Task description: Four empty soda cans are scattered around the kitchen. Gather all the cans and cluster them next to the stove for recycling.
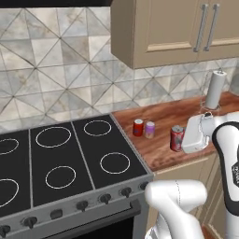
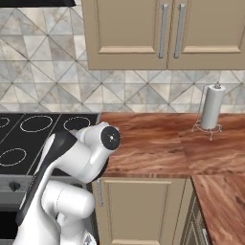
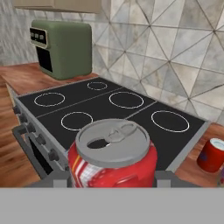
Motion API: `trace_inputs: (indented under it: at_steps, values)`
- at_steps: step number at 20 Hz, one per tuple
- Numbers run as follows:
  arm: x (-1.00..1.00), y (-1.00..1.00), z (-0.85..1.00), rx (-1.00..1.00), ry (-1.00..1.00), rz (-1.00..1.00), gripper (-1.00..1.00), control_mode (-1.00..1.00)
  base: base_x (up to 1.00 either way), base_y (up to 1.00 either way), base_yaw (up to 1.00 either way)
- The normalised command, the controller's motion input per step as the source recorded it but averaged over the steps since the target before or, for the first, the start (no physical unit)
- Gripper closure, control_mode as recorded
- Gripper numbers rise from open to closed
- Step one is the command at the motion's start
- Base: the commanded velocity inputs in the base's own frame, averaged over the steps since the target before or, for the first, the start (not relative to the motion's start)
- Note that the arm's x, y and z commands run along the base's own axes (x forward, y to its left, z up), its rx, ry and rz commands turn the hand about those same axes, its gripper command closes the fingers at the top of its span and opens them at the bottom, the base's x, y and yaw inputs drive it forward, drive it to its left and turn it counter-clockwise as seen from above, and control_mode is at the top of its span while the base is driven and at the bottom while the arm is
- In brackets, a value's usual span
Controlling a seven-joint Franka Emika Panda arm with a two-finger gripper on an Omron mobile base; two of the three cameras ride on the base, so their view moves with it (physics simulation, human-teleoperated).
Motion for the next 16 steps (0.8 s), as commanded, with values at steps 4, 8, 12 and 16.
trace_inputs:
  at_steps: [4,8,12,16]
  values:
    - [0.0,0.0,0.0,0.0,0.0,0.0,1.0,1.0,0.23,-0.28,0.15]
    - [0.0,0.0,0.0,0.0,0.0,0.0,1.0,1.0,0.19,-0.3,0.15]
    - [0.0,0.0,0.0,0.0,0.0,0.0,1.0,1.0,0.14,-0.32,0.15]
    - [0.0,0.0,0.0,0.0,0.0,0.0,1.0,1.0,0.13,-0.33,0.15]
